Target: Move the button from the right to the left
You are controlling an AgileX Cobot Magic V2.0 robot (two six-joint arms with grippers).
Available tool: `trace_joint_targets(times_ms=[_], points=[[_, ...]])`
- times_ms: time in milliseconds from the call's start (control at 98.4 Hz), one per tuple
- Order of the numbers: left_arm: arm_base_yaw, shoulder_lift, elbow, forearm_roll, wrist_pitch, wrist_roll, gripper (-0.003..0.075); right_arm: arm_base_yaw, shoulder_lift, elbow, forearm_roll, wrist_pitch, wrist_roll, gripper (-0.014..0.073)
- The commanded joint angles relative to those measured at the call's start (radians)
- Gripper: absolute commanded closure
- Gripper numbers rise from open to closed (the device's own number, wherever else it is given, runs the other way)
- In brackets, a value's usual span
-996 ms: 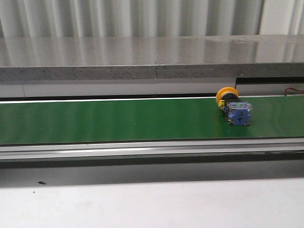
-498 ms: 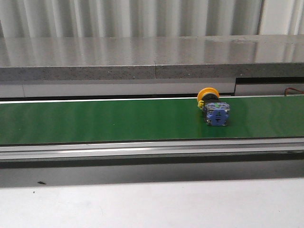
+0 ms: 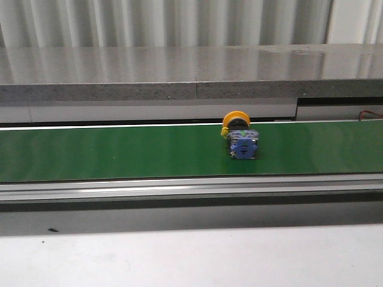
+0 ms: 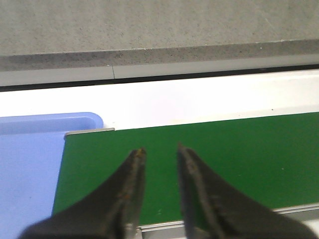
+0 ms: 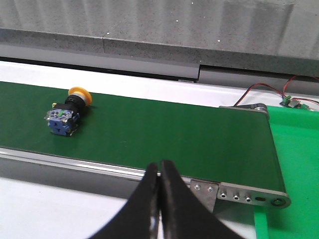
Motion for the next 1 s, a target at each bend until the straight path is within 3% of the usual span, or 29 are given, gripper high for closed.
trace_joint_targets(times_ms=[0,61,102,366,610,854,986], points=[[0.002,0.083,-0.077,-0.057,-0.041,0.031,0.0219,0.002,0.01,-0.025,-0.01,-0.083,-0.012,0.0654],[0.002,0.134,-0.111,-0.069,-0.02,0.031,0.0118,0.002,0.01,-0.025,-0.01,-0.083,-0.012,0.0654],[0.002,0.169,-0.136,-0.069,-0.003,0.033,0.0101,0.002,0.01,-0.025,-0.01,-0.083,-0.012,0.0654],[0.002,0.378,-0.275,-0.22,0.125,0.117,0.0224,0.002,0.01,-0.025,-0.01,-0.083,-0.012,0.0654],[-0.053,0.56,-0.405,-0.333,0.311,0.117,0.023,0.002,0.01,-0.025,-0.01,-0.083,-0.012,0.0654],[-0.24,0.711,-0.51,-0.301,0.325,-0.039,0.0228,0.002,0.01,-0.025,-0.01,-0.083,-0.012,0.0654],[-0.32,0.799,-0.575,-0.192,0.328,-0.221,0.0228,0.002,0.01,-0.025,-0.01,-0.083,-0.012,0.0654]])
